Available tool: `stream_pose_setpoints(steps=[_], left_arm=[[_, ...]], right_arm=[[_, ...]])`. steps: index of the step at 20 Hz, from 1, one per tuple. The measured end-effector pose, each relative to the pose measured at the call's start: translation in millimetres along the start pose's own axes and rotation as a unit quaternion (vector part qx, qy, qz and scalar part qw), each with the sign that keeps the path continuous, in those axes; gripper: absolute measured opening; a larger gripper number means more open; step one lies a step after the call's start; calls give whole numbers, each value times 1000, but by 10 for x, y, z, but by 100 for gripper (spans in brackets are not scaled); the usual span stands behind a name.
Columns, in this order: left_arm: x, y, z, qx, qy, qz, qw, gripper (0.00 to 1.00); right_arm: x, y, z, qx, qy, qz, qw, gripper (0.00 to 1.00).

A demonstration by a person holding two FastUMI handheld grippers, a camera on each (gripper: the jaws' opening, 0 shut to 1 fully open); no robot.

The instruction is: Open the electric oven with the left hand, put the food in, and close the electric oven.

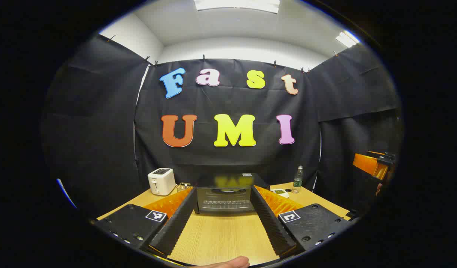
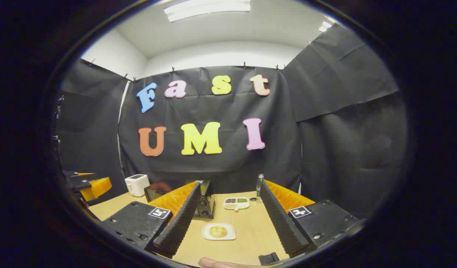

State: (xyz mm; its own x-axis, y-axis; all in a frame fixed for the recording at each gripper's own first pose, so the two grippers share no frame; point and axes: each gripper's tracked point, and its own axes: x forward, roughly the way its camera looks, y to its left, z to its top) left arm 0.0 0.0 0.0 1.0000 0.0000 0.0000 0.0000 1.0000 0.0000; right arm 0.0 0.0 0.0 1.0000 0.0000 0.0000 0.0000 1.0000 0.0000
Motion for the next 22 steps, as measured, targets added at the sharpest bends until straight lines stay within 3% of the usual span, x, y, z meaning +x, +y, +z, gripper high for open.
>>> stream_pose_setpoints(steps=[1,2,10,15,20,22], left_arm=[[5,-13,34,2,-4,-1,1000,100],[9,-34,57,5,-6,-2,1000,94],[270,7,0,0,3,0,1000,94],[868,62,2,-19,-19,-17,999,94],[1595,118,-226,-48,-15,-26,998,94],[1842,107,-362,-36,-5,-30,999,94]], right_arm=[[-9,-17,17,2,-2,-1,1000,98],[-19,-41,19,2,-4,-2,1000,98],[-24,-108,-20,8,-3,-2,1000,98],[-35,-60,-82,25,0,17,1000,98],[-77,-179,-38,27,-21,3,999,98],[-82,-252,-66,26,-25,-7,999,98]])
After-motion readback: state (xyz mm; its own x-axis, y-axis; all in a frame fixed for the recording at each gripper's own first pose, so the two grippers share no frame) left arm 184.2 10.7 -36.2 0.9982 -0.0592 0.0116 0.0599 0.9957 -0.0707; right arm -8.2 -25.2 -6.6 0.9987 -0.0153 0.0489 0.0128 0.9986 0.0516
